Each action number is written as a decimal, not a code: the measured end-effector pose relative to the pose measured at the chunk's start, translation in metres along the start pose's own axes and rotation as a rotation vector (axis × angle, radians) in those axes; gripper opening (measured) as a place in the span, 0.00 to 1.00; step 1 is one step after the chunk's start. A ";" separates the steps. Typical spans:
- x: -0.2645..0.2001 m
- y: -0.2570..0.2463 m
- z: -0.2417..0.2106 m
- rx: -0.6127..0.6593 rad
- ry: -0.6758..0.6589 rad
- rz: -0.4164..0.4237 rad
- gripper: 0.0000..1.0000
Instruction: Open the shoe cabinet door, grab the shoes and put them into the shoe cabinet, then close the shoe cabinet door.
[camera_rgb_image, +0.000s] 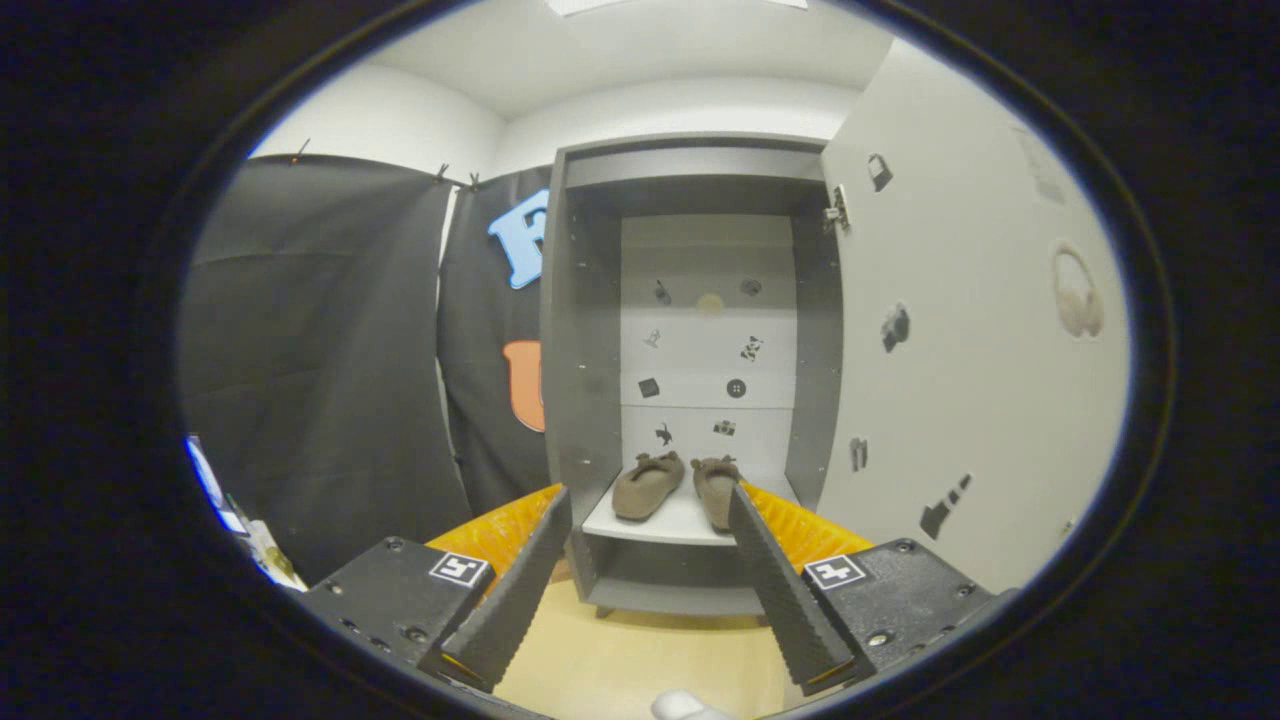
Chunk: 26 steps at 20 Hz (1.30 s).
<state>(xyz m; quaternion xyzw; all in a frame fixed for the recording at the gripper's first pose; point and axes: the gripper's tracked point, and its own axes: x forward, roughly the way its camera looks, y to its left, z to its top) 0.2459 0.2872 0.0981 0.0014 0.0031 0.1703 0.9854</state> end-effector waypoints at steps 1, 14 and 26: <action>-0.018 -0.004 -0.004 -0.003 0.004 0.002 1.00; -0.177 -0.175 -0.039 0.014 0.032 -0.271 1.00; -0.131 -0.274 -0.048 0.063 0.011 -0.066 1.00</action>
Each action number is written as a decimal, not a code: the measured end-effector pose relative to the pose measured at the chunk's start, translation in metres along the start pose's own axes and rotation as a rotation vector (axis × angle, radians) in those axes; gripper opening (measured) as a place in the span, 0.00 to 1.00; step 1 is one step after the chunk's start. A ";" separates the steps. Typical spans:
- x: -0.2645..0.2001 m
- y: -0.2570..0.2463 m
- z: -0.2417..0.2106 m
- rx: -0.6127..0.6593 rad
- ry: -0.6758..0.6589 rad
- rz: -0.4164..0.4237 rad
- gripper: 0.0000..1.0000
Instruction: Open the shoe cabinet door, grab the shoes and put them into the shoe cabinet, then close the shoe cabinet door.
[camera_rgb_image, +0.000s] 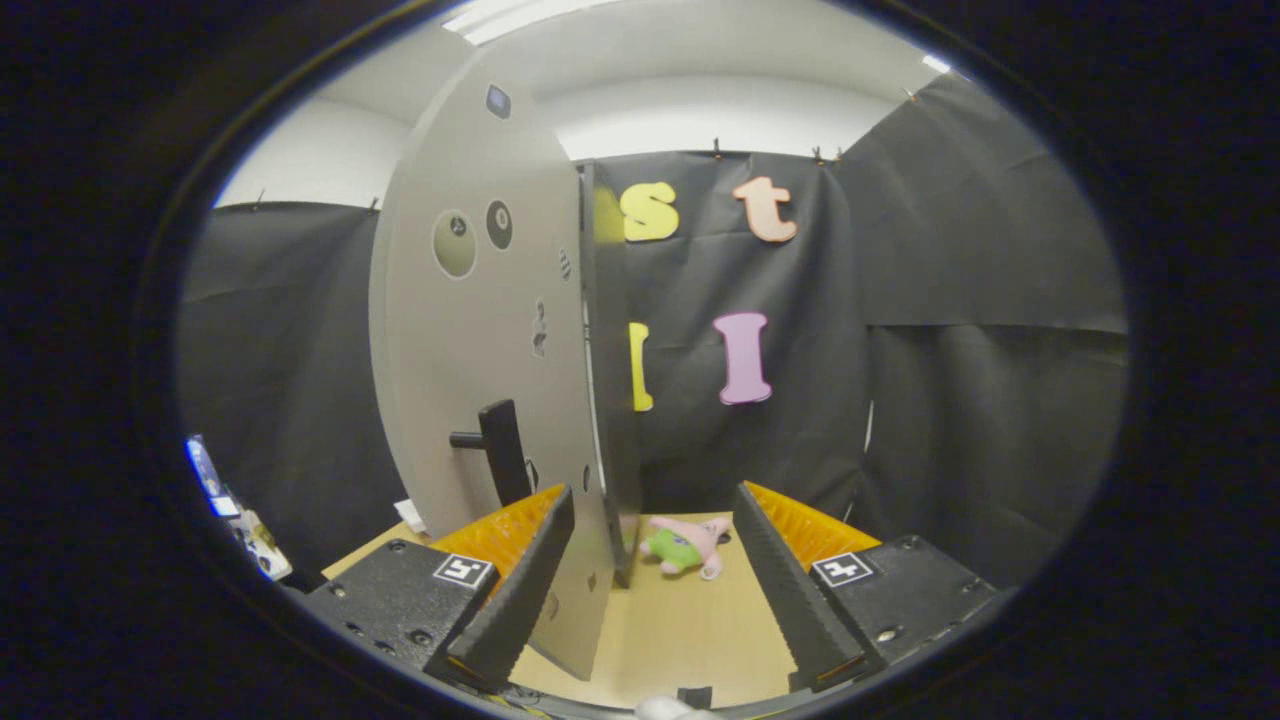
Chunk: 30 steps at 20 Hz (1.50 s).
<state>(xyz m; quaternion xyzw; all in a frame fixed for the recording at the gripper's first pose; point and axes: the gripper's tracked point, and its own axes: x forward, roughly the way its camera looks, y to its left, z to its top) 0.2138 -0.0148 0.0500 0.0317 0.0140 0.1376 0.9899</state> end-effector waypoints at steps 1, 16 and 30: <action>0.005 0.003 0.001 -0.005 0.004 0.030 1.00; 0.014 0.084 -0.002 -0.027 0.017 -0.037 0.96; 0.097 0.251 -0.007 -0.070 0.022 0.076 0.98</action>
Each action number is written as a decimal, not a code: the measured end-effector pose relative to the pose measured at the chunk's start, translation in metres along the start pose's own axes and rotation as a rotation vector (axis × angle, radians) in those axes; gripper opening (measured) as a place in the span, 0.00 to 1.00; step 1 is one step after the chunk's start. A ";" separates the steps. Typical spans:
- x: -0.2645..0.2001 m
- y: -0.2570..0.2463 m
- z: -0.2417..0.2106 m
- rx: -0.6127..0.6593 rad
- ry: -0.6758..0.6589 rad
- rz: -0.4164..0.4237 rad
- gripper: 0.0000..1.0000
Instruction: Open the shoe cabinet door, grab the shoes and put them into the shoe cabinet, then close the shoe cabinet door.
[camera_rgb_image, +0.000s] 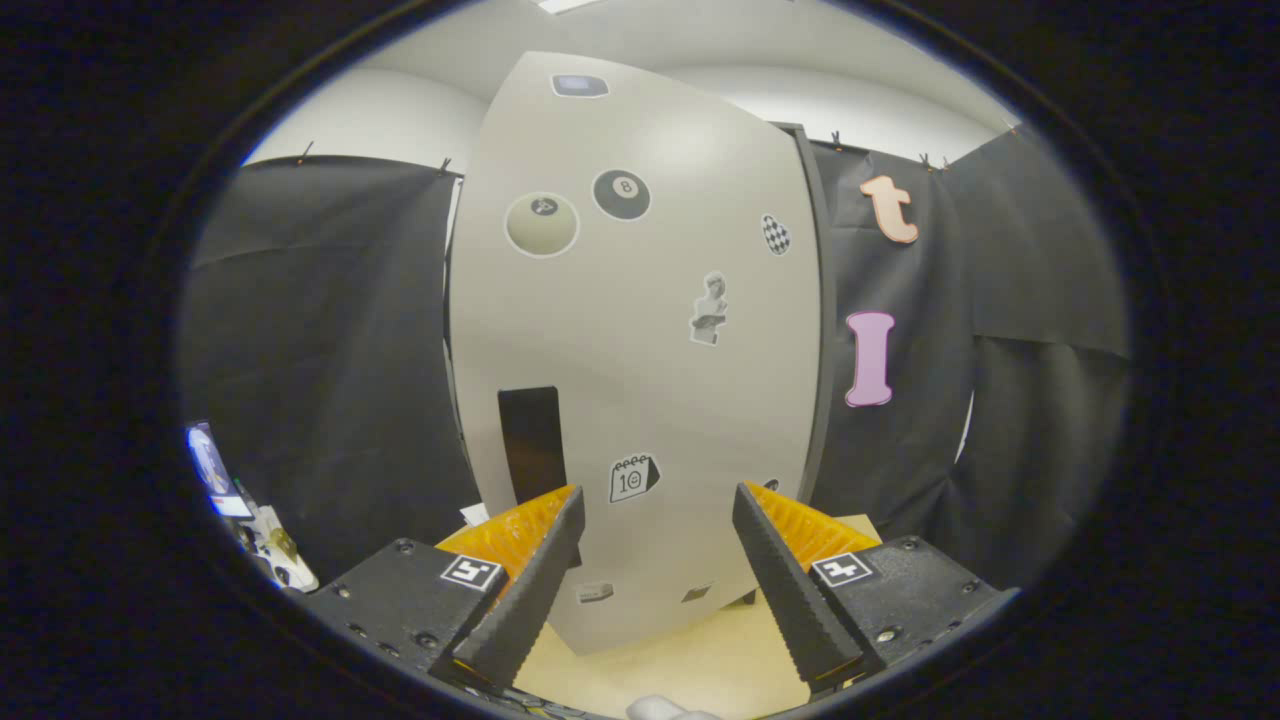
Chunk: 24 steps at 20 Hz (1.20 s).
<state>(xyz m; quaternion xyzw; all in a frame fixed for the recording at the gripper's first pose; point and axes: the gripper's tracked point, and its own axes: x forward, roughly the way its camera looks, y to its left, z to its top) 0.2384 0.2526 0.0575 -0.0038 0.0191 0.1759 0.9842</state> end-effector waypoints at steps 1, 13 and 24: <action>0.000 0.006 0.002 0.002 -0.008 0.004 0.98; -0.050 0.017 0.009 -0.031 -0.055 -0.075 0.99; -0.108 -0.010 -0.008 -0.026 -0.084 -0.240 0.99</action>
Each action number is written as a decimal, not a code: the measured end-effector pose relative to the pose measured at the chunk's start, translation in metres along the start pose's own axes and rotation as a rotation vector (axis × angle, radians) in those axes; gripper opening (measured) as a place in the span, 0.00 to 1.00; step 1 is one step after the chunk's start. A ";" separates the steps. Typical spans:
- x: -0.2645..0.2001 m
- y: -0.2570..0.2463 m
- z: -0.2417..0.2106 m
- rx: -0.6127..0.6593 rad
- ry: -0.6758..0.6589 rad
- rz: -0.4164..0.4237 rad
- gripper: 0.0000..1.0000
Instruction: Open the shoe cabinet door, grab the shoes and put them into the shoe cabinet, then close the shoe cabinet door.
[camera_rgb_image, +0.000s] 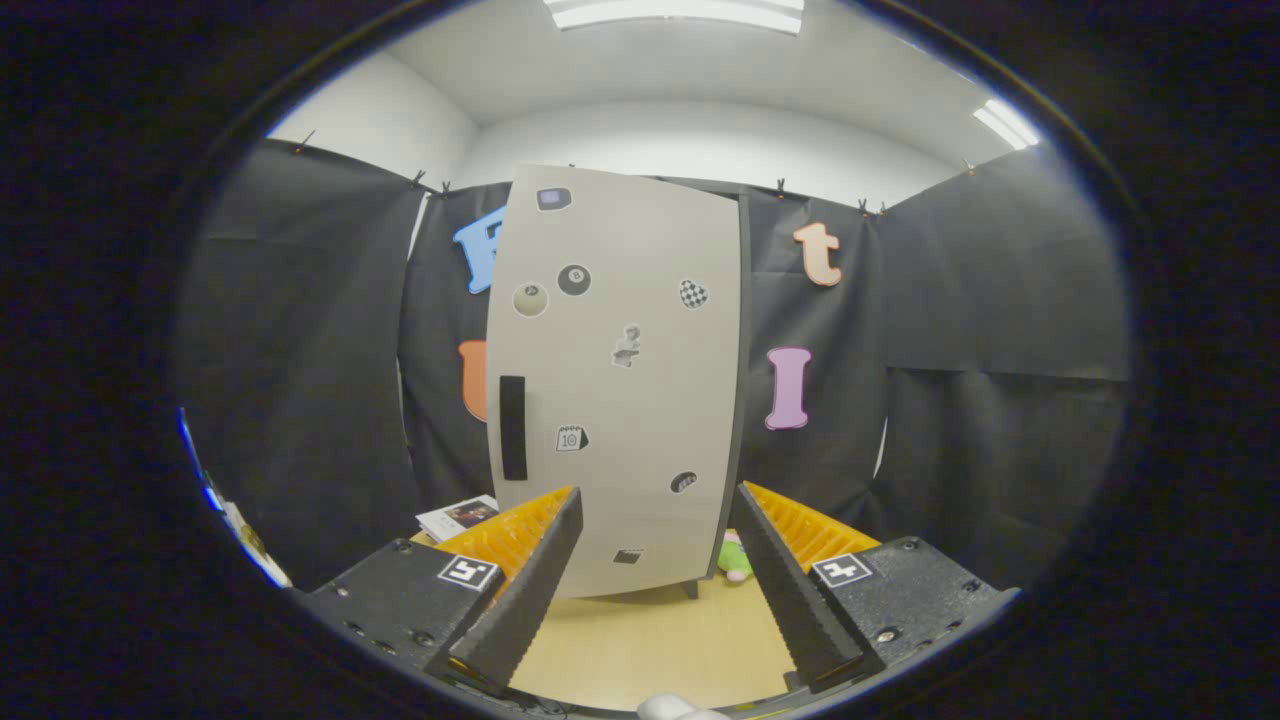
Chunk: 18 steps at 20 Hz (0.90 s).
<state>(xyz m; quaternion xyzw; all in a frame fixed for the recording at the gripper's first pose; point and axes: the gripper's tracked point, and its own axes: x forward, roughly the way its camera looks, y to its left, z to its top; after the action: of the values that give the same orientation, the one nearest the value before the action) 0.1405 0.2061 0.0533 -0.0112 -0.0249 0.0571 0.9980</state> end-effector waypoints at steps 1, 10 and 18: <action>-0.003 -0.002 -0.002 0.001 0.006 -0.010 0.99; -0.007 -0.015 -0.004 0.019 0.014 -0.050 0.99; -0.013 -0.009 -0.001 0.023 0.010 -0.038 0.99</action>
<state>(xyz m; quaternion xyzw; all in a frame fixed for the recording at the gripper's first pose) 0.1283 0.1959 0.0519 0.0007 -0.0195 0.0383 0.9991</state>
